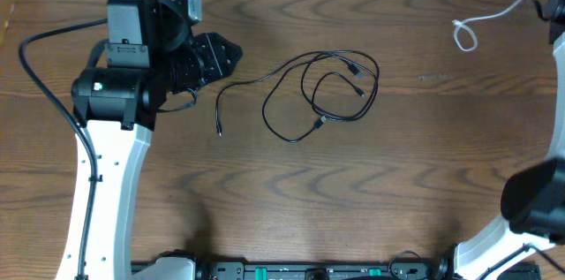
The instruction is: Untangle cables
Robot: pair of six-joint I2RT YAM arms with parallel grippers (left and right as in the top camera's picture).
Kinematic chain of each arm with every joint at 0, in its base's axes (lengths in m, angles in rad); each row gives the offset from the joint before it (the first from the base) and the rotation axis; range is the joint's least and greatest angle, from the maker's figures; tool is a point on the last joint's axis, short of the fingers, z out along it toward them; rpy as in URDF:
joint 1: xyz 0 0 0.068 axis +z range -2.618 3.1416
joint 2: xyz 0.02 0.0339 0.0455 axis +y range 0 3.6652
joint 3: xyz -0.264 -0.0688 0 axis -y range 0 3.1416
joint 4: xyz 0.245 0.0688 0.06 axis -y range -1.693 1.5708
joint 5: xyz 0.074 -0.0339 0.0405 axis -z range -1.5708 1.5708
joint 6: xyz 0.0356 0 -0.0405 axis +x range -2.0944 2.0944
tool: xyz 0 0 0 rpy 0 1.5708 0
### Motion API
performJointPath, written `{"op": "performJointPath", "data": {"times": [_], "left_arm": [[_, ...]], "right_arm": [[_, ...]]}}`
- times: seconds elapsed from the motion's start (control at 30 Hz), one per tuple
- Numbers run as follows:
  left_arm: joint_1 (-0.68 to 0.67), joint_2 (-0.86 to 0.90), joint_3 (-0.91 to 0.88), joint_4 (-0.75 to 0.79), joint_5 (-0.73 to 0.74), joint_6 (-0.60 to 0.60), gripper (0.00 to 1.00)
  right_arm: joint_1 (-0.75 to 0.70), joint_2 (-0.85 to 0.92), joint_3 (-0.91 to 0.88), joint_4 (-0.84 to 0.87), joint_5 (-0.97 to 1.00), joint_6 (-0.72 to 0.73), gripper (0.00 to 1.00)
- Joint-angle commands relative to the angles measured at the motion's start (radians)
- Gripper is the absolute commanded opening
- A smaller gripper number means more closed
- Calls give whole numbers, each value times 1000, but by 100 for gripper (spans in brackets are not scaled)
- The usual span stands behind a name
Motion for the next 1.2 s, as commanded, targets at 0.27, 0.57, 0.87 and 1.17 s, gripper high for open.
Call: {"op": "performJointPath", "data": {"times": [0.27,0.57,0.87,1.17], "left_arm": [[-21,23,6,-2,-16,15,32],[-21,79,6,1,-16,15,32],[-76,126,6,2,-65,102,38],[-276,320,6,94,-249,106,38]], "right_arm": [[-135,323,7,224,96,-163,4],[-151,359,8,-58,96,-51,99],[-122,77,8,-313,-230,-14,99],[21,-9,6,-523,-365,-40,93]]}}
